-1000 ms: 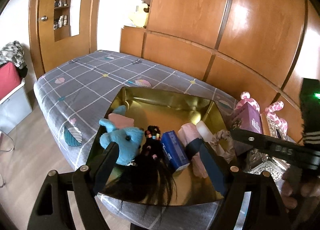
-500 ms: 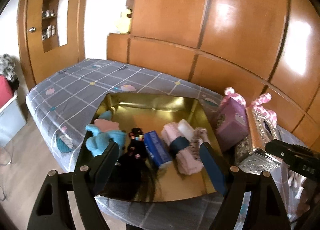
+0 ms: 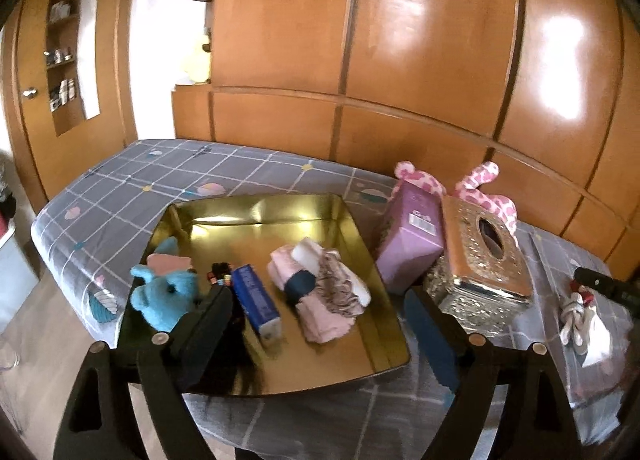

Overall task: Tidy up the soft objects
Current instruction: 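Withdraw both tools from the tray back toward the bed items, then grasp the white sock doll with blue band using the left tool, then lift the white sock doll with the left tool while the right tool grasps the white towel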

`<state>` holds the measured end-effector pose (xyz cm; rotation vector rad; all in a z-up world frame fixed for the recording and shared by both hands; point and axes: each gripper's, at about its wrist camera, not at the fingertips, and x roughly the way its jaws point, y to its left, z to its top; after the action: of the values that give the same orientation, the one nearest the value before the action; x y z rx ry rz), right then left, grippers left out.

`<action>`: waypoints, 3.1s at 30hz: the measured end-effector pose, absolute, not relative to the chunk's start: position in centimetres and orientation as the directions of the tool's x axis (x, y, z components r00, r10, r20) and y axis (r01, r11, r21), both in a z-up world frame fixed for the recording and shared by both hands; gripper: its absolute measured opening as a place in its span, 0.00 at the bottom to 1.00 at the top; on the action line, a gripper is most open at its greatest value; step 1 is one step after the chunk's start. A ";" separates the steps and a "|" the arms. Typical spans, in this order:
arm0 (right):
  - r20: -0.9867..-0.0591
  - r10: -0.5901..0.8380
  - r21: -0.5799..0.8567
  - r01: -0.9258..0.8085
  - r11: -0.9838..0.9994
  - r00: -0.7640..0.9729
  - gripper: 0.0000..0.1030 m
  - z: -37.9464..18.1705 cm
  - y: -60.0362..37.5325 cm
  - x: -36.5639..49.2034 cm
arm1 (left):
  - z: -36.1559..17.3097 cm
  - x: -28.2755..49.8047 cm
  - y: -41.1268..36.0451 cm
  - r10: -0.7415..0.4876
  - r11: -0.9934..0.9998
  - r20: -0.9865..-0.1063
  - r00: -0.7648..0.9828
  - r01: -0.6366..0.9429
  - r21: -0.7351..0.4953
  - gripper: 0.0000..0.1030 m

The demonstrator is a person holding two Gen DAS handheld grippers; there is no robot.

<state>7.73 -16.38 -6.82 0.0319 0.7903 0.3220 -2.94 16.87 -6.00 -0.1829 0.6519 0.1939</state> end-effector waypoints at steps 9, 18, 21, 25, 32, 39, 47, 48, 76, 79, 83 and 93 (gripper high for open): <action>-0.689 0.127 0.166 -0.016 0.986 0.713 0.36 -7.0 -25.9 7.1 | -5.2 -2.2 13.5 0.050 0.986 -0.618 0.784 -0.139 -0.096 0.86; -0.692 -0.061 0.193 0.266 0.945 0.719 0.36 -7.5 -36.9 5.8 | -3.2 -1.0 7.7 -0.089 0.996 -0.594 0.800 0.058 -0.071 0.86; -0.701 -0.141 0.198 0.380 0.904 0.699 0.37 -8.5 -41.0 5.3 | -3.3 -0.1 5.2 -0.133 0.991 -0.618 0.775 0.124 -0.059 0.86; -0.723 -0.192 0.229 0.493 0.840 0.664 0.37 -10.6 -44.9 4.6 | -4.0 1.2 0.9 -0.191 0.972 -0.647 0.738 0.233 -0.020 0.86; -0.725 -0.089 0.379 0.504 0.776 0.683 0.37 -11.6 -46.7 4.1 | -6.7 3.7 -6.6 -0.289 0.921 -0.714 0.637 0.388 -0.027 0.71; -0.730 -0.037 0.378 0.448 0.810 0.683 0.37 -11.8 -45.5 5.0 | -9.5 6.7 -12.8 -0.357 0.879 -0.775 0.521 0.469 -0.089 0.65; -0.734 0.037 0.424 0.416 0.804 0.678 0.37 -12.4 -45.3 5.2 | -11.7 10.8 -19.0 -0.400 0.846 -0.820 0.409 0.510 -0.158 0.63; -0.735 0.046 0.430 0.413 0.803 0.676 0.37 -12.5 -45.3 5.3 | -12.0 11.2 -19.6 -0.401 0.843 -0.823 0.401 0.513 -0.161 0.63; -0.792 0.242 0.500 0.370 0.783 0.560 0.45 -15.6 -43.8 7.3 | -16.9 15.9 -23.3 -0.444 0.816 -0.847 0.292 0.523 -0.247 0.35; -0.804 0.285 0.508 0.356 0.784 0.521 0.46 -16.3 -43.2 7.6 | -16.7 14.8 -21.2 -0.431 0.827 -0.855 0.289 0.505 -0.247 0.35; -0.759 0.450 0.609 0.267 0.747 0.471 0.46 -17.0 -41.5 7.9 | -16.3 13.1 -18.8 -0.410 0.841 -0.861 0.299 0.489 -0.231 0.35; -0.832 0.402 0.474 0.115 0.873 0.383 0.47 -15.3 -36.7 5.6 | -17.6 10.6 -14.9 -0.389 0.858 -0.868 0.307 0.463 -0.221 0.34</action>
<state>5.59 -36.73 -15.29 0.5063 1.1771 0.1927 10.58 -14.89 -17.59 0.0751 1.1251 -0.5646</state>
